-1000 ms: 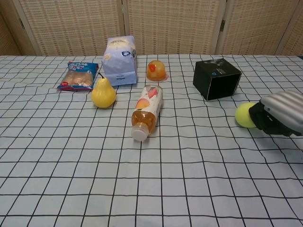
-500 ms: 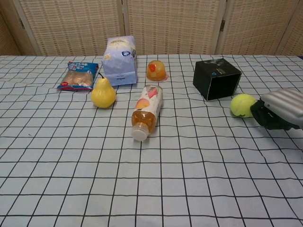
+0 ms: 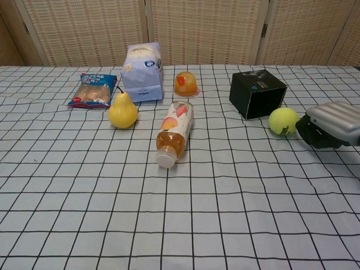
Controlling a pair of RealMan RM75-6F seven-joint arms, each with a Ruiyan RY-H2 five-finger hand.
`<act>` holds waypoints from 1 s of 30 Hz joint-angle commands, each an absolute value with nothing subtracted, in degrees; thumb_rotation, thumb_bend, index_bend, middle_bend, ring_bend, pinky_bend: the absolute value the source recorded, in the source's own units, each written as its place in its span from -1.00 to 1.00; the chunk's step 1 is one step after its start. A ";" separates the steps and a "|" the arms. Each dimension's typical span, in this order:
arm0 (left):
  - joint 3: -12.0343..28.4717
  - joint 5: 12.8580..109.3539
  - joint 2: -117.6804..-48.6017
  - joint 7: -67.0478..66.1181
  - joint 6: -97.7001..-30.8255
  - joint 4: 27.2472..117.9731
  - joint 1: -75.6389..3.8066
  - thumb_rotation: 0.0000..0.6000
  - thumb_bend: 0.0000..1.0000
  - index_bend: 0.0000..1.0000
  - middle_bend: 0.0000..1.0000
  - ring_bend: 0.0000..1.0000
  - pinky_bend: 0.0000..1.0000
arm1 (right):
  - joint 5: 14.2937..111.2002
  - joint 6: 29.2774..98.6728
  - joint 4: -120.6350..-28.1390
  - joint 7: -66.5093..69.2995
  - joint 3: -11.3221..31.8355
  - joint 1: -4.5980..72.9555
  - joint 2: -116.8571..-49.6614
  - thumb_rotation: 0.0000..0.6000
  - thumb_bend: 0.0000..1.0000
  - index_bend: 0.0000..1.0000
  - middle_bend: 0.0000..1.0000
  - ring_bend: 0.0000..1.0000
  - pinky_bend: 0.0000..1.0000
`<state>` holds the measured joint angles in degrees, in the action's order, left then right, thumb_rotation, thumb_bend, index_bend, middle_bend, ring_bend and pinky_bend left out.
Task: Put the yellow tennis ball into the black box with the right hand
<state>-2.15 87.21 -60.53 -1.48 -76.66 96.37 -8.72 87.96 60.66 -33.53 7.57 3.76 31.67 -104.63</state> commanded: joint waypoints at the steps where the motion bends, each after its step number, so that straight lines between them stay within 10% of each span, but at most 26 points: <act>1: -2.17 87.23 -60.53 -1.42 -76.65 96.33 -8.71 1.00 0.14 -0.52 -0.35 -0.35 -0.14 | 87.89 60.34 -32.80 8.09 3.74 32.06 -105.07 1.00 0.87 1.00 0.81 0.51 1.00; 14: -2.12 87.22 -60.52 -1.24 -76.66 96.21 -8.73 1.00 0.15 -0.52 -0.34 -0.35 -0.14 | 87.82 61.80 -27.69 11.93 4.19 34.20 -108.40 1.00 0.87 0.97 0.81 0.40 1.00; 22: -2.15 87.33 -60.46 -1.24 -76.71 96.24 -8.72 1.00 0.15 -0.52 -0.35 -0.35 -0.14 | 87.82 62.08 -26.00 14.88 4.01 34.82 -109.17 1.00 0.85 0.56 0.52 0.16 0.83; 30: -2.19 87.44 -60.43 -1.05 -76.72 96.24 -8.72 1.00 0.15 -0.52 -0.34 -0.35 -0.14 | 89.05 65.02 -24.75 19.83 3.06 34.86 -109.67 1.00 -0.07 0.00 0.02 -0.23 0.46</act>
<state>-2.19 87.45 -60.43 -1.05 -76.72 96.24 -8.72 88.75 64.60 -25.13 19.33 3.31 34.87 -109.47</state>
